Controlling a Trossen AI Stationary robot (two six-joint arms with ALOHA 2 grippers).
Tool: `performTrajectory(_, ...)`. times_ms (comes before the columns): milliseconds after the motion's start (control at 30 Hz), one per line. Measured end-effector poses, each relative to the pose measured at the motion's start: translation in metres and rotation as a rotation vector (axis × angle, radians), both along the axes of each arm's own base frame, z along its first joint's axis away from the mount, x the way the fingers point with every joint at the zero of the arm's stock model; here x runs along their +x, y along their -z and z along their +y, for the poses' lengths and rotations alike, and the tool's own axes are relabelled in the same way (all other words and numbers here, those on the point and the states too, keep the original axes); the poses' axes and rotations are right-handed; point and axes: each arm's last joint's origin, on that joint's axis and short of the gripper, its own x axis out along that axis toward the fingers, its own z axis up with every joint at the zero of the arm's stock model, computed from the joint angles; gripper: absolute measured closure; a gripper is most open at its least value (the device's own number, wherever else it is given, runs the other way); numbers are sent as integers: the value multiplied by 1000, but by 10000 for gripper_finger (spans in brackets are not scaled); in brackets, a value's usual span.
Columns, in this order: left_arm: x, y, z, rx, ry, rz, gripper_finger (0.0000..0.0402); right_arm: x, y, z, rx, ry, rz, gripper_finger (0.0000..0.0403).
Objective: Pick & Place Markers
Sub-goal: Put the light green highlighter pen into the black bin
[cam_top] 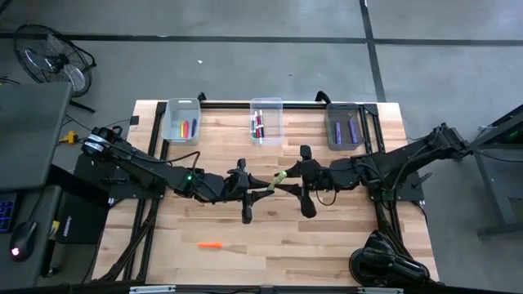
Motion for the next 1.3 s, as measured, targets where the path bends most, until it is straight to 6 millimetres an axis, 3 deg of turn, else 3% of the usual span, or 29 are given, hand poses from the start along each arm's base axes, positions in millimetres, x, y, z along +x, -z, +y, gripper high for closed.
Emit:
performTrajectory(267, 0, 0, 0, -1, -1, 0, 336, 4, 2, -3, 4, -46, 4, 286)
performTrajectory(600, 0, 0, 0, -16, 0, -1, 336, 11, 6, -6, 23, -87, 5, 342)
performTrajectory(933, 0, 0, 0, -22, 3, 1, 335, 12, 6, -10, 43, -102, 9, 344)
performTrajectory(1300, 0, 1, 0, -13, -4, 12, 185, 12, 6, -11, 35, -69, 13, 344)
